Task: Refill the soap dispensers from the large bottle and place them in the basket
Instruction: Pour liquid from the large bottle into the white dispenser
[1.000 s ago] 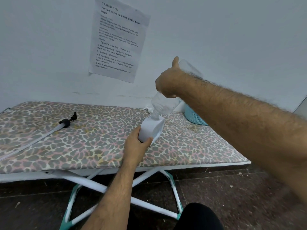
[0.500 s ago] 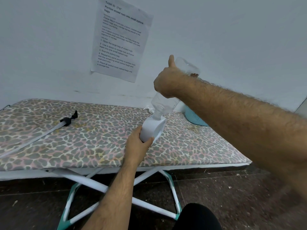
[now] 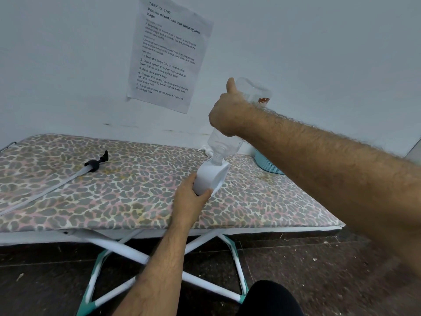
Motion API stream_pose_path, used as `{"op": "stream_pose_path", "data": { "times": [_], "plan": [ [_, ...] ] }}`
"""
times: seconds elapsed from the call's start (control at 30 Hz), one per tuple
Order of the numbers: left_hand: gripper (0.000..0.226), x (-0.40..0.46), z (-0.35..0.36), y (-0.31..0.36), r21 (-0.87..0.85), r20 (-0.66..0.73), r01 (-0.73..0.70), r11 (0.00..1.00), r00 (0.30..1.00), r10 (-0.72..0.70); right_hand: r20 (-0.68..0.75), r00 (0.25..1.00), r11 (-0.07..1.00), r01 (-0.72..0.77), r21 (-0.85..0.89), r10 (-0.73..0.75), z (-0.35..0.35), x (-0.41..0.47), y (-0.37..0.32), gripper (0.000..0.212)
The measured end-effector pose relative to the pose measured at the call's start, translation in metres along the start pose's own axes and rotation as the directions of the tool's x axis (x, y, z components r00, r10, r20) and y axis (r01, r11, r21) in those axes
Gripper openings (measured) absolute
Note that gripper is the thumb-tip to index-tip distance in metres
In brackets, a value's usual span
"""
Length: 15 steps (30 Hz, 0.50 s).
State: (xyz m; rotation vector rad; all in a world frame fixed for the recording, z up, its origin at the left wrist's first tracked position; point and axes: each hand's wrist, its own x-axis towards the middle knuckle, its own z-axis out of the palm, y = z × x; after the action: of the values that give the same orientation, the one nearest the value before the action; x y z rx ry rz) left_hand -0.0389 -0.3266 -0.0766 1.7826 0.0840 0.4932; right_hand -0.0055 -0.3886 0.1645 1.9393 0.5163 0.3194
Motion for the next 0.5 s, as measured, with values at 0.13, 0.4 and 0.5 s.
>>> {"op": "stream_pose_path", "data": {
  "times": [0.13,0.4,0.5],
  "plan": [
    [0.058,0.0001,0.0001,0.0003,-0.003,0.008,0.013,1.000,1.000,-0.013,-0.001,1.000,1.000,0.000,-0.013,0.000,-0.0020,0.0012,-0.0029,0.008],
    [0.060,0.0003,0.0000,-0.0026,-0.005,0.011,0.013,1.000,1.000,-0.013,-0.013,1.000,1.000,-0.005,-0.016,0.005,-0.0029,-0.0010,-0.0036,0.006],
    [0.059,0.0005,0.0004,-0.0027,-0.004,0.016,0.005,1.000,1.000,-0.004,-0.010,1.000,0.999,-0.005,-0.048,0.005,-0.0032,-0.0012,-0.0046,0.014]
  ]
}}
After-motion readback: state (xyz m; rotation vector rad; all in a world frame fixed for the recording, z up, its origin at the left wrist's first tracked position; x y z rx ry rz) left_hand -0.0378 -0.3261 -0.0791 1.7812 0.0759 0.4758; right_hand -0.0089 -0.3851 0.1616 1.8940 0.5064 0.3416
